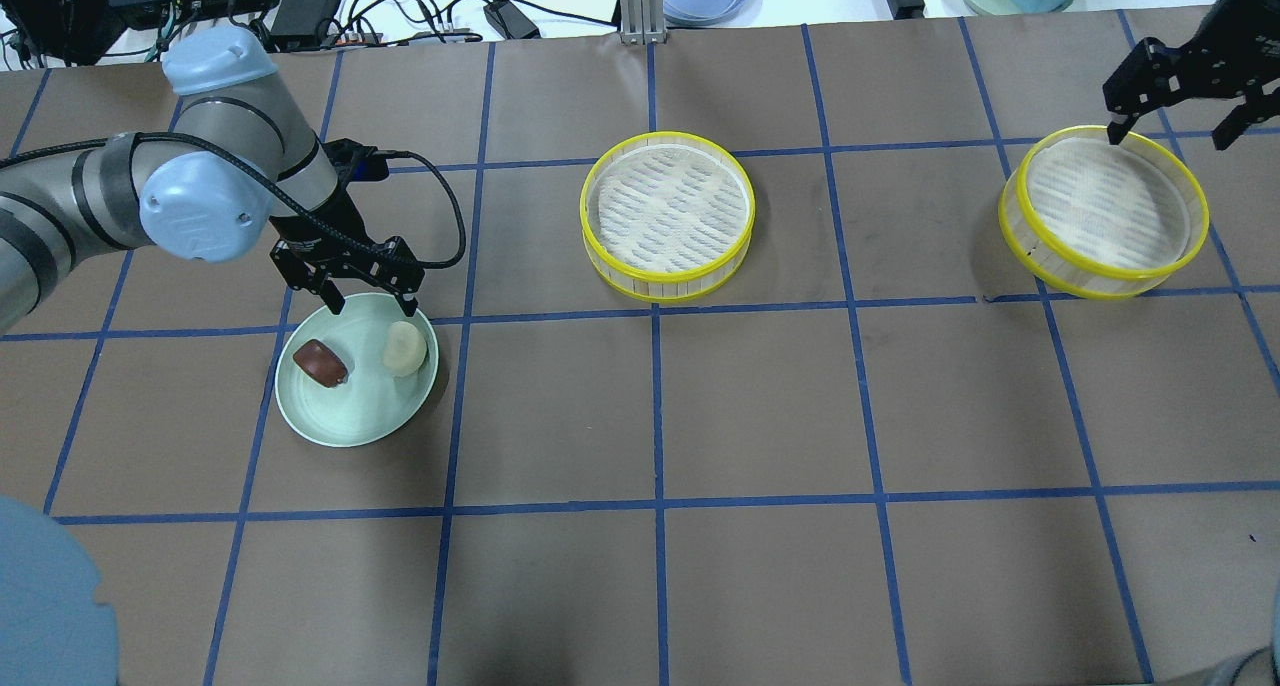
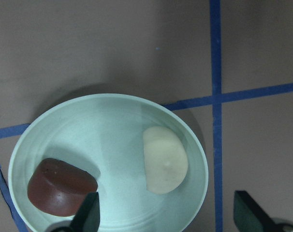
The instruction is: Stack buns with steamer
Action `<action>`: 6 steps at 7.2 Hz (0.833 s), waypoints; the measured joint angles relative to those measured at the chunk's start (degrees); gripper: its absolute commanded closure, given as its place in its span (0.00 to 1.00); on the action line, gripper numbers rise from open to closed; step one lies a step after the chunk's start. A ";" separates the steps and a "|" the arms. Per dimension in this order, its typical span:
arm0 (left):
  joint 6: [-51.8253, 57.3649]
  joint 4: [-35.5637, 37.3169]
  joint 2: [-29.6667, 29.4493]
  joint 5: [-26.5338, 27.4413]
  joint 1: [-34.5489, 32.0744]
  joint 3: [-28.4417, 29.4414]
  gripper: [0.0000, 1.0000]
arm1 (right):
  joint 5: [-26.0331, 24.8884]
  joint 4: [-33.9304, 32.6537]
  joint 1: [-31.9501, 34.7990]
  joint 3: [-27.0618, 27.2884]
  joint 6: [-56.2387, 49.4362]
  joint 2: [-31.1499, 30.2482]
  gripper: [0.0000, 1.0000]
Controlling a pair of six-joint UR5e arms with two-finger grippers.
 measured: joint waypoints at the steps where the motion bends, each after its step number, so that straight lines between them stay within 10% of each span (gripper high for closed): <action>1: -0.03 0.27 -1.68 0.02 0.00 -0.05 0.22 | -0.14 -5.00 -2.48 -0.14 -3.41 3.21 0.00; 3: 0.12 0.20 -3.68 0.33 0.00 -0.55 0.47 | -0.68 -11.83 -5.12 -0.26 -8.46 7.94 0.00; 4: 0.14 0.05 -4.34 0.43 0.00 -0.98 0.99 | -0.73 -14.71 -6.00 -0.27 -11.79 10.09 0.00; 6: -0.26 0.04 -5.45 0.42 0.02 -0.78 1.00 | -0.43 -18.46 -7.26 -0.32 -15.87 13.67 0.01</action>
